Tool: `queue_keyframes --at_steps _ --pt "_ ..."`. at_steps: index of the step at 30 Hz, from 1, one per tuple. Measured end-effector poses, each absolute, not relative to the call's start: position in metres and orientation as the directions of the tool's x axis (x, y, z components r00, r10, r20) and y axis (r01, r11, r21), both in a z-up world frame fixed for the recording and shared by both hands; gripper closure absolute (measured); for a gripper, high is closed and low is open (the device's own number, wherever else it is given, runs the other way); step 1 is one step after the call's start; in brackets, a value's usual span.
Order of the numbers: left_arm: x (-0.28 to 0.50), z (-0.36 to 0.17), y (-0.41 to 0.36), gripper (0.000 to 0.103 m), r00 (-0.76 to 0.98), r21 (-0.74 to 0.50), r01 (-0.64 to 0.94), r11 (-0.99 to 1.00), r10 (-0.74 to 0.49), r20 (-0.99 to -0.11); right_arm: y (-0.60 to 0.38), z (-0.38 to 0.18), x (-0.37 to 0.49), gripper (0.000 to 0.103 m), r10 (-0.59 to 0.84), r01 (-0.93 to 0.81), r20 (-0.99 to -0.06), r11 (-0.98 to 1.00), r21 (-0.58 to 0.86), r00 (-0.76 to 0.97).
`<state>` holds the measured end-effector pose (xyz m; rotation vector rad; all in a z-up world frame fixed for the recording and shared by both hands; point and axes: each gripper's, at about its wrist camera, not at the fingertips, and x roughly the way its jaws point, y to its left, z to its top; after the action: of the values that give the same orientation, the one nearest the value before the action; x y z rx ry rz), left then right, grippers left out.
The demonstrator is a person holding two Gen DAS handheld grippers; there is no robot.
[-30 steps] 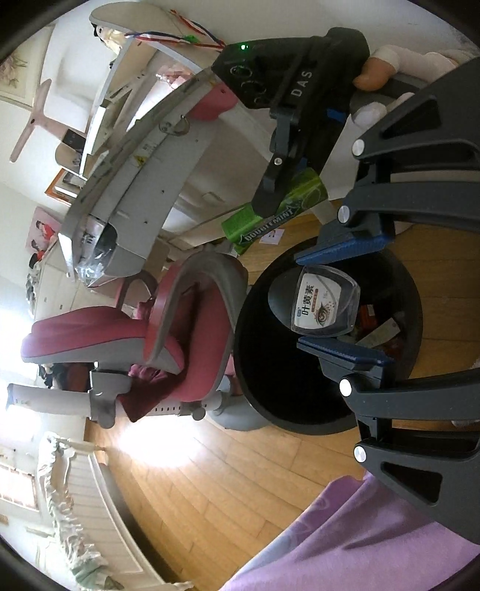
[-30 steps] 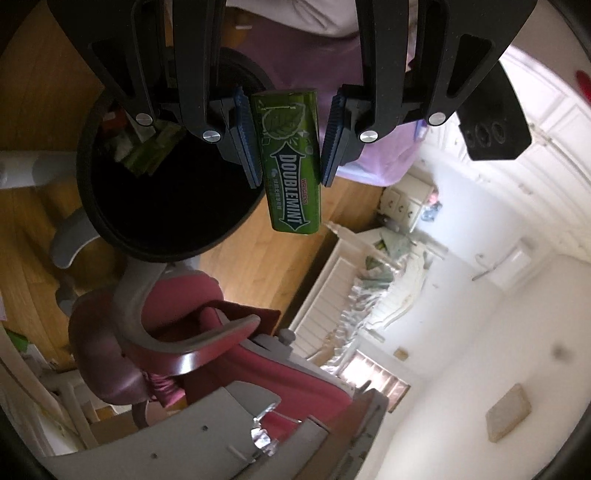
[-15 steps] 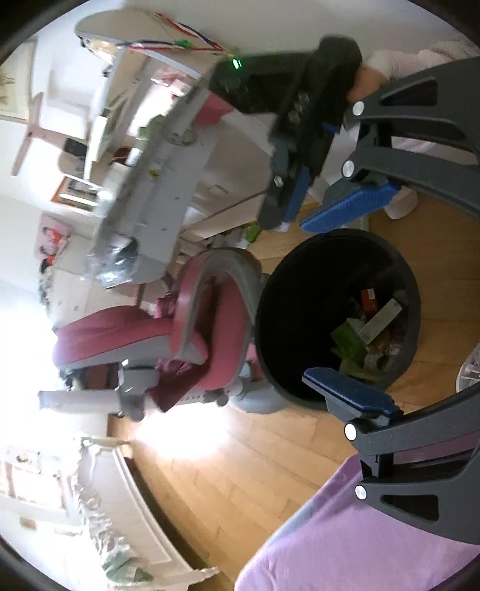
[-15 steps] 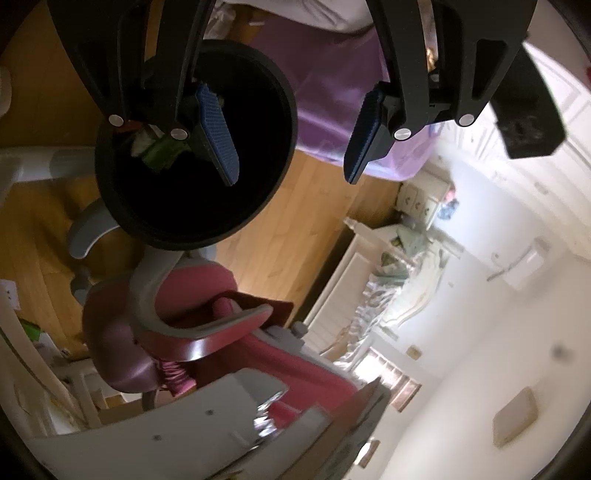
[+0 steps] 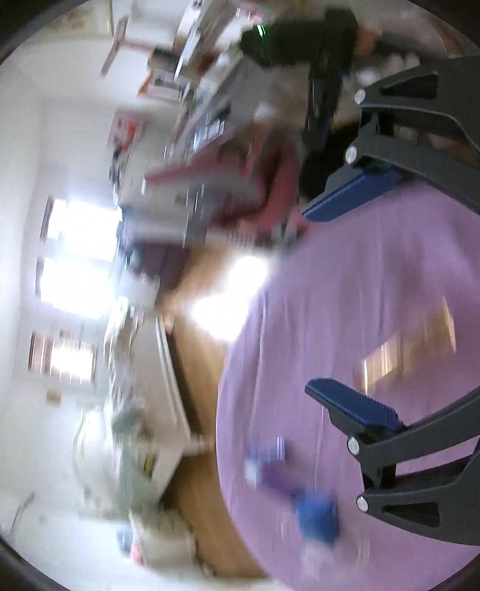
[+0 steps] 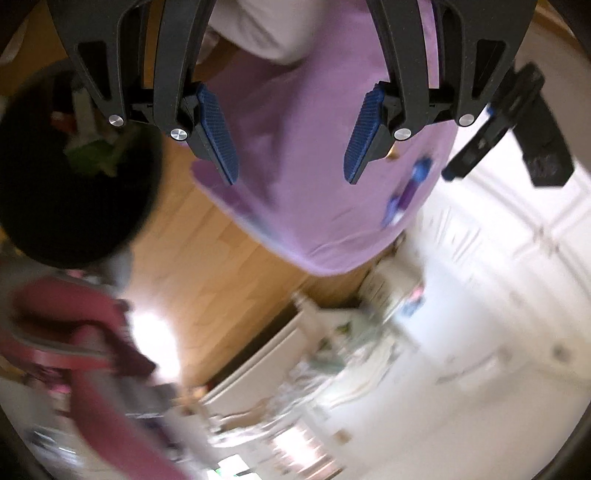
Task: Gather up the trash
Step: 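Grasp the blue packet with the left tool while the right tool grasps the purple spray bottle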
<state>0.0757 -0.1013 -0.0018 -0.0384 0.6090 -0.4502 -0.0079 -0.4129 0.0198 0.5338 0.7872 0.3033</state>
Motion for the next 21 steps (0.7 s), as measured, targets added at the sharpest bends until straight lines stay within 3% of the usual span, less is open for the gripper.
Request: queue_keyframes --at_steps 2,7,13,14,16,21 --pt "0.084 -0.008 -0.069 0.015 0.744 -0.108 0.365 0.925 -0.359 -0.563 -0.373 0.025 0.01 0.03 0.488 -0.125 -0.599 0.83 0.544 0.635" --pt "0.115 -0.033 -0.007 0.011 0.738 0.036 0.294 0.955 -0.203 -0.643 -0.301 0.037 0.049 0.029 0.543 -0.243 -0.62 0.829 0.504 0.566" --pt "0.162 -0.058 0.039 0.011 0.665 -0.159 0.103 0.982 -0.186 -0.723 -0.194 0.052 0.122 0.029 0.59 -0.378 -0.65 0.807 0.454 0.479" --pt "0.165 -0.061 0.041 0.011 0.658 -0.174 0.083 0.981 -0.186 -0.73 -0.177 0.051 0.135 0.036 0.593 -0.389 -0.657 0.804 0.451 0.465" --pt "0.175 -0.067 0.042 0.011 0.641 -0.189 0.055 0.98 -0.18 -0.746 -0.15 0.049 0.162 0.043 0.587 -0.397 -0.685 0.805 0.44 0.431" --pt "0.188 -0.074 0.04 0.011 0.633 -0.177 0.022 0.984 -0.15 -0.76 -0.087 0.027 0.223 0.044 0.516 -0.391 -0.768 0.842 0.373 0.378"
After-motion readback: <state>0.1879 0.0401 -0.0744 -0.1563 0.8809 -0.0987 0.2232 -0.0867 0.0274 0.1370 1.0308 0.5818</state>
